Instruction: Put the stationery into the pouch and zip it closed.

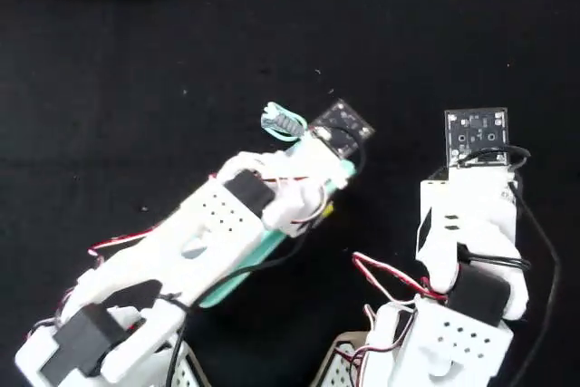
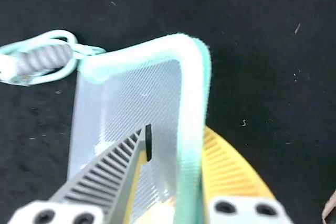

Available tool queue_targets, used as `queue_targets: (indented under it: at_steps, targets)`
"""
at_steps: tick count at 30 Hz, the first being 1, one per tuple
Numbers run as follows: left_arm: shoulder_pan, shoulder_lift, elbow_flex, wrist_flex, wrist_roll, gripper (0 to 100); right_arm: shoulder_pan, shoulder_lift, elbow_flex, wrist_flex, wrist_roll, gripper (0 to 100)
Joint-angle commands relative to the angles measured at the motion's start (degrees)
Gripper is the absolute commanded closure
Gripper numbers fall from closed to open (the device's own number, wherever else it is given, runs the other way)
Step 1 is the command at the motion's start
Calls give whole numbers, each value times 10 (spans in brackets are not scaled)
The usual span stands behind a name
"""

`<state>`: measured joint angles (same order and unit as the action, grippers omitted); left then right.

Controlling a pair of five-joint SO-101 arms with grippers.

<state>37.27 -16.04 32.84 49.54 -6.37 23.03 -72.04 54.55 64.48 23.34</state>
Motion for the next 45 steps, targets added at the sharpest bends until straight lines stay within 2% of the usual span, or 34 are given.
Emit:
queue_targets:
  at_steps: [1,8,12,19,23,25,27,30,33,37,40,45]
  targets:
    - [-4,-11,-31,43,11,834,9,-5,12,-29,-4,751]
    - [-15,-90,-139,230,3,830,8,-5,49,-65,-4,751]
    - [-8,-150,-177,272,-38,830,8,-5,55,-64,-4,751]
    - [-40,-161,-153,259,-39,829,6,-5,51,-63,-4,751]
    - [-115,-138,-81,199,-41,841,3,1,51,-65,-5,758]
    - [-154,-127,-33,169,-47,906,-14,2,53,-69,-6,796]
    - [-165,-109,25,136,-93,959,-33,2,54,-69,-5,850]
    - [-173,-91,108,84,-107,964,-50,2,50,-65,-5,985]
    - [-237,-104,124,91,-105,967,-47,-2,54,-50,-5,987]
    - [-364,-198,96,201,-78,969,-43,-5,52,8,-1,985]
    - [-469,-336,119,251,-109,969,-55,-6,79,-8,-4,985]
    - [-598,-631,257,271,-185,967,-141,-93,192,-35,-26,986]
